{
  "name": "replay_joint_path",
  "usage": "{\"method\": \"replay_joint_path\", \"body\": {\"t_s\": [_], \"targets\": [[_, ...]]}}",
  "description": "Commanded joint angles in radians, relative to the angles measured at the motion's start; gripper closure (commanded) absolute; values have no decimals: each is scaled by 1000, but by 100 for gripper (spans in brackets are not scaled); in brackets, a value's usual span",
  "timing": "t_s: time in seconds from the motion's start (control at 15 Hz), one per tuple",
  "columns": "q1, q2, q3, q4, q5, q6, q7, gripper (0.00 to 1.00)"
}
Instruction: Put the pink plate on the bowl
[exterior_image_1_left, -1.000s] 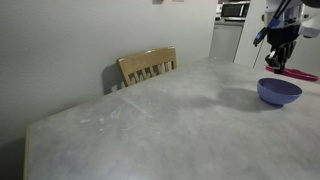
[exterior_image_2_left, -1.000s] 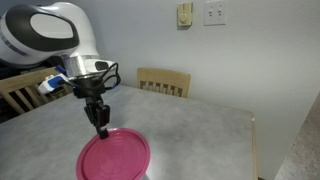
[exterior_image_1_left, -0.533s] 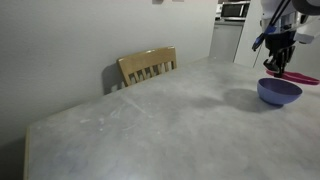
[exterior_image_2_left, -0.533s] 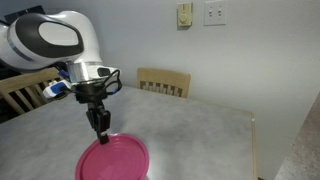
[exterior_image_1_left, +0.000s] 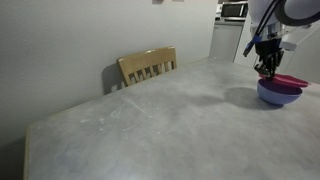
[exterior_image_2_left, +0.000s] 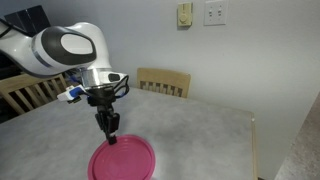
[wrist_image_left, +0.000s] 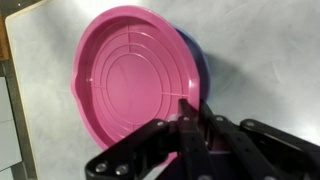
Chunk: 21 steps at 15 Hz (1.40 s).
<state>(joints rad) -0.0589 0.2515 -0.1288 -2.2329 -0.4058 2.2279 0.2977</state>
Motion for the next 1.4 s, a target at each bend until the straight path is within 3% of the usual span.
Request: {"method": "replay_joint_path", "body": {"t_s": [0.0,0.6,0.67,0.73,1.33], "targets": [[14,36,-2,36,11,-27,-11,97],[24,24,-2,15,33,-69,-4,97],[23,22,-1,13,40,-69,-4,71],[24,19,-1,11,43,-65,-1,61],[59,-26,14,15,45,-66,20,1]]}}
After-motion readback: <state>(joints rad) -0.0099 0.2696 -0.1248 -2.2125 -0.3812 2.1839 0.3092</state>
